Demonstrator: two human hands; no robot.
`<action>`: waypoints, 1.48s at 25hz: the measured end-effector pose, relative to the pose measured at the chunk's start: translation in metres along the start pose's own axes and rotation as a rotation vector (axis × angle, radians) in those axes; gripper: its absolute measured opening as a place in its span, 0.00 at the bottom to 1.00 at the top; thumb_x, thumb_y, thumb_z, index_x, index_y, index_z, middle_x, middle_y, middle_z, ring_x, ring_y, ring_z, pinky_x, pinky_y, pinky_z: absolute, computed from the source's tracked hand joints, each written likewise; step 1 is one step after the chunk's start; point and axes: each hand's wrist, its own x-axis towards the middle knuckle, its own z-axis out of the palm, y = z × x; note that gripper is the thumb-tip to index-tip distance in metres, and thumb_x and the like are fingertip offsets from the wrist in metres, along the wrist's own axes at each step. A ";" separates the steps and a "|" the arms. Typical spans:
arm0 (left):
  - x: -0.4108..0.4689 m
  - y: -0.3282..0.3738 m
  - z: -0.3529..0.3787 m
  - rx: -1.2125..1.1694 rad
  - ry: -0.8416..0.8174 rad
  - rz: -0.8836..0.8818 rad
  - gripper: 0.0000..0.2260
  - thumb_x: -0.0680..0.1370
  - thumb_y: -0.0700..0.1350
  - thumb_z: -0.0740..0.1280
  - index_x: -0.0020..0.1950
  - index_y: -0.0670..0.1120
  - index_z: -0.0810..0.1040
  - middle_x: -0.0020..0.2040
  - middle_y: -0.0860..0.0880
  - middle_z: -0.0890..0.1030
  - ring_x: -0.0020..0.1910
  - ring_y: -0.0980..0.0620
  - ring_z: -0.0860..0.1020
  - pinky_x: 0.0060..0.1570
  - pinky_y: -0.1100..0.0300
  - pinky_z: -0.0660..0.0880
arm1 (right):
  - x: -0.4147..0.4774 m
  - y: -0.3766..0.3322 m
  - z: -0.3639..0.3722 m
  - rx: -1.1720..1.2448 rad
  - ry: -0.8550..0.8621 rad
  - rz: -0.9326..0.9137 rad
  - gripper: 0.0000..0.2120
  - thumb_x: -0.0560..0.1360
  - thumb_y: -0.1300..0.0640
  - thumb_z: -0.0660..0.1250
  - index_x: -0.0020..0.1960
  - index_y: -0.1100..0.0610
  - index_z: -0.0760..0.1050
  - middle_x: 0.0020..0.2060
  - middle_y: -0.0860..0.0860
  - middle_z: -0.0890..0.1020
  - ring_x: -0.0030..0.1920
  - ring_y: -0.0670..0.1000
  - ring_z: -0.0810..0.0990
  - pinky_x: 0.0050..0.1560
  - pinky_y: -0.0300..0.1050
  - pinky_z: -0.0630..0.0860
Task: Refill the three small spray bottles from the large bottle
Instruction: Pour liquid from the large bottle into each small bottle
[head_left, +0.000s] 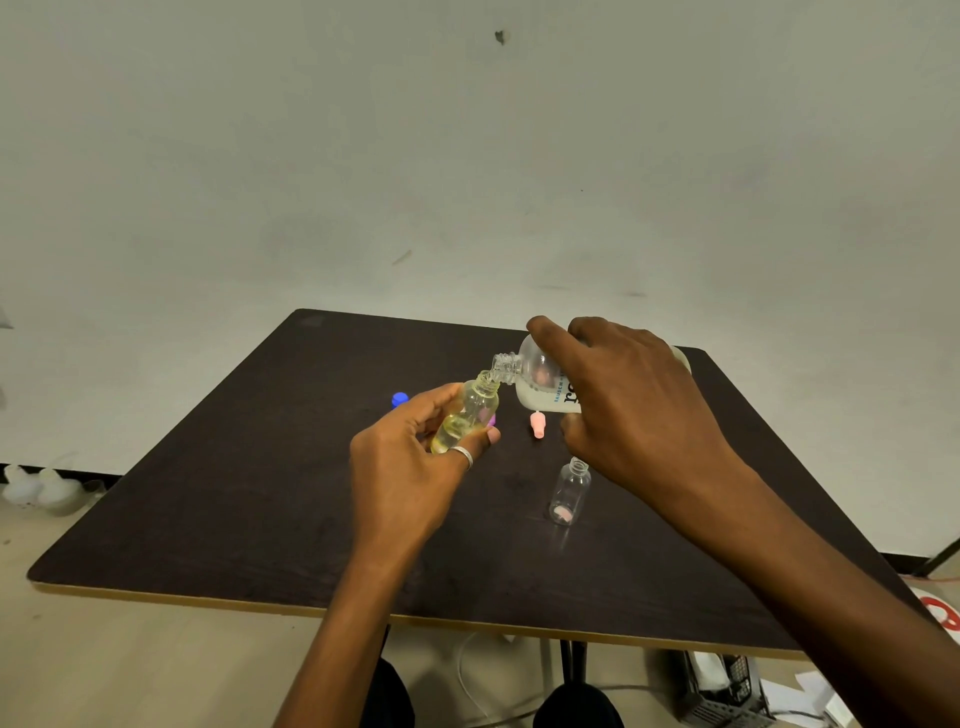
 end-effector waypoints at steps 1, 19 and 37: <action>0.000 0.000 0.000 0.000 -0.001 -0.001 0.23 0.67 0.46 0.80 0.61 0.52 0.81 0.47 0.70 0.76 0.47 0.77 0.76 0.46 0.80 0.72 | 0.000 0.000 0.000 0.002 -0.002 -0.001 0.35 0.63 0.62 0.71 0.69 0.50 0.66 0.46 0.52 0.77 0.46 0.56 0.76 0.45 0.45 0.63; -0.001 0.000 -0.001 -0.011 0.000 -0.001 0.23 0.67 0.46 0.80 0.60 0.55 0.79 0.47 0.69 0.77 0.47 0.77 0.76 0.47 0.79 0.73 | 0.001 0.001 0.003 -0.008 0.009 -0.005 0.34 0.62 0.62 0.71 0.67 0.50 0.67 0.44 0.51 0.77 0.44 0.56 0.76 0.44 0.46 0.64; 0.001 -0.004 -0.001 0.026 0.000 -0.015 0.23 0.67 0.49 0.80 0.61 0.53 0.81 0.46 0.70 0.77 0.47 0.76 0.76 0.46 0.79 0.72 | 0.003 0.001 0.002 0.010 0.004 -0.014 0.36 0.62 0.62 0.71 0.68 0.50 0.67 0.46 0.52 0.78 0.47 0.58 0.77 0.49 0.50 0.71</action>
